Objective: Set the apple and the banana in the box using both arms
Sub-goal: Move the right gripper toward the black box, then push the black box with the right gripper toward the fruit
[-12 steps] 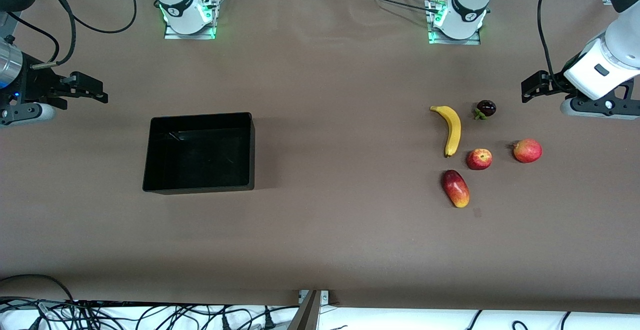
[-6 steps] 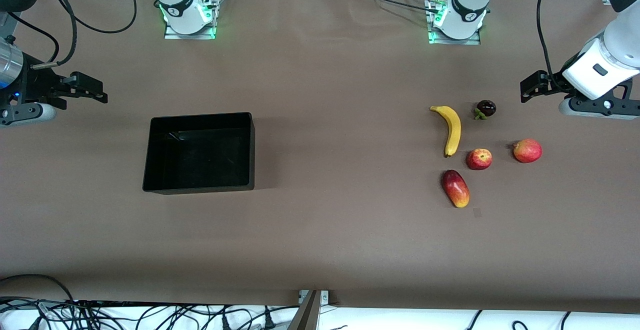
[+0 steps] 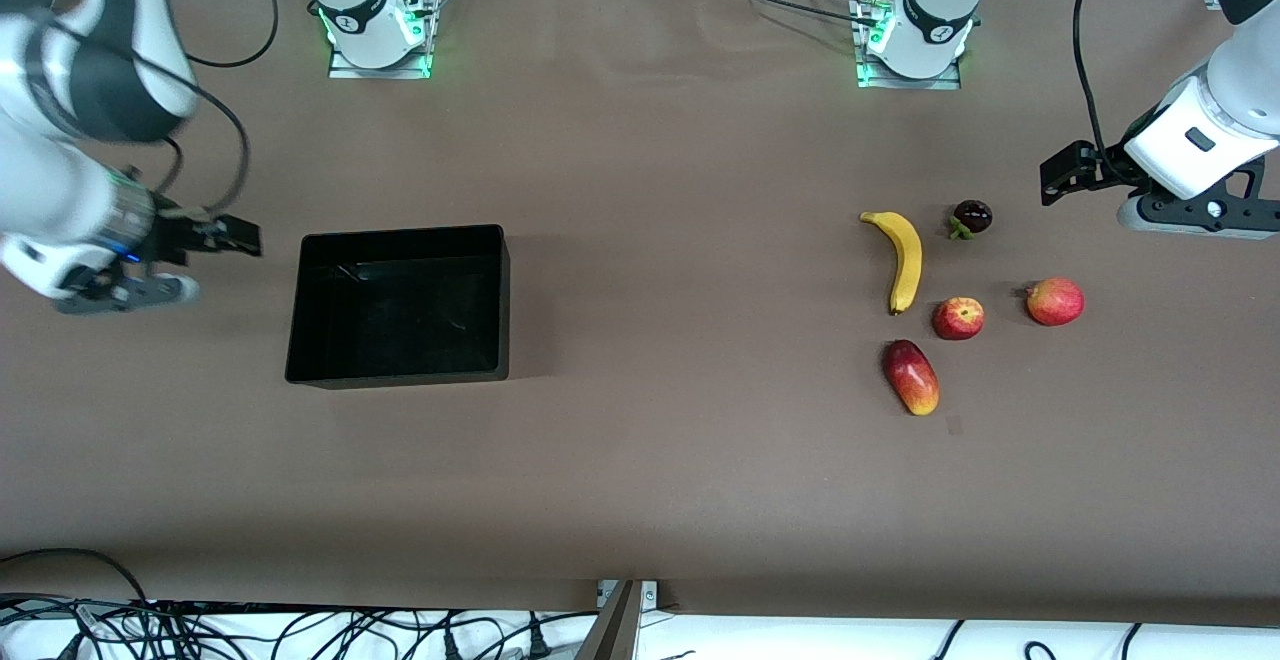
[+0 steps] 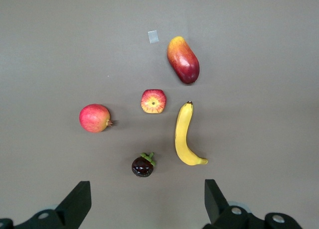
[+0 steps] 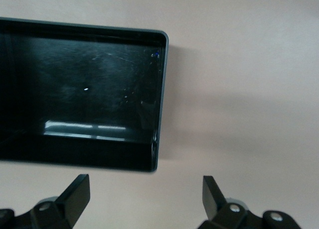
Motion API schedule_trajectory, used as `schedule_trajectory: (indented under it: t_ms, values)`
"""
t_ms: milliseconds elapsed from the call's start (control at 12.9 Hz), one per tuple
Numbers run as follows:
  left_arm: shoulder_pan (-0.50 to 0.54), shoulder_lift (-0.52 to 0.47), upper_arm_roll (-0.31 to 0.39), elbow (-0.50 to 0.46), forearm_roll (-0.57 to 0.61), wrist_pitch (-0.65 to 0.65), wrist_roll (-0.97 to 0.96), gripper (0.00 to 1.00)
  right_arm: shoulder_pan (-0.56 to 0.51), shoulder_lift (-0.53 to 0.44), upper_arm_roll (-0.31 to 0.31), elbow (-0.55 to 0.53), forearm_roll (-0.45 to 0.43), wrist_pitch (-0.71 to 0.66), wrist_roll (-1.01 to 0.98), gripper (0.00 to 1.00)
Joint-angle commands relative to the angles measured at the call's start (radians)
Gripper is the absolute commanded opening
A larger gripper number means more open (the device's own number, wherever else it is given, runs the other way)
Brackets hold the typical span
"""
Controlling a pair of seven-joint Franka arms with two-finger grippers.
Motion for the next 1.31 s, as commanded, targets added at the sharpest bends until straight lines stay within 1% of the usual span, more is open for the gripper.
schedule_trajectory:
  t_ms: [0, 155, 387, 464, 541, 619, 696, 773, 928, 1083, 1160, 1238]
  values:
    - [-0.008, 0.016, 0.003, 0.033, 0.006, -0.021, 0.009, 1.0, 0.0, 0.026, -0.009, -0.118, -0.003, 0.142, 0.029, 1.0]
    - [-0.008, 0.016, 0.003, 0.033, 0.006, -0.021, 0.009, 1.0, -0.003, 0.075, -0.024, -0.189, 0.002, 0.268, 0.03, 1.0]
    - [-0.006, 0.016, 0.003, 0.033, 0.006, -0.021, 0.009, 1.0, -0.006, 0.111, -0.035, -0.35, 0.014, 0.522, 0.032, 0.99]
    - [-0.008, 0.016, 0.003, 0.033, 0.006, -0.021, 0.009, 1.0, -0.012, 0.121, -0.037, -0.369, 0.014, 0.554, 0.033, 0.86]
    - [-0.008, 0.016, 0.003, 0.033, 0.006, -0.021, 0.009, 1.0, -0.012, 0.129, -0.037, -0.371, 0.023, 0.552, 0.039, 0.65]
    - [-0.008, 0.016, 0.003, 0.033, 0.006, -0.021, 0.009, 1.0, -0.012, 0.129, -0.037, -0.368, 0.029, 0.548, 0.038, 0.37]
    - [-0.008, 0.014, 0.002, 0.033, 0.006, -0.023, 0.008, 1.0, -0.012, 0.126, -0.037, -0.363, 0.03, 0.545, 0.033, 0.12]
    - [-0.008, 0.014, 0.003, 0.033, 0.006, -0.023, 0.009, 1.0, -0.012, 0.123, -0.037, -0.348, 0.031, 0.528, 0.03, 0.0]
    - [-0.008, 0.016, 0.003, 0.033, 0.006, -0.023, 0.009, 1.0, -0.012, 0.12, -0.035, -0.314, 0.037, 0.474, 0.026, 0.0]
    - [-0.008, 0.014, 0.003, 0.033, 0.006, -0.023, 0.009, 1.0, -0.01, 0.103, -0.029, -0.314, 0.046, 0.462, 0.021, 0.0]
    - [-0.008, 0.016, 0.003, 0.033, 0.006, -0.023, 0.009, 1.0, -0.01, 0.091, -0.015, -0.31, 0.046, 0.447, 0.022, 0.0]
    - [-0.008, 0.016, 0.003, 0.033, 0.006, -0.023, 0.009, 1.0, -0.01, 0.085, 0.009, -0.281, 0.046, 0.434, 0.022, 0.0]
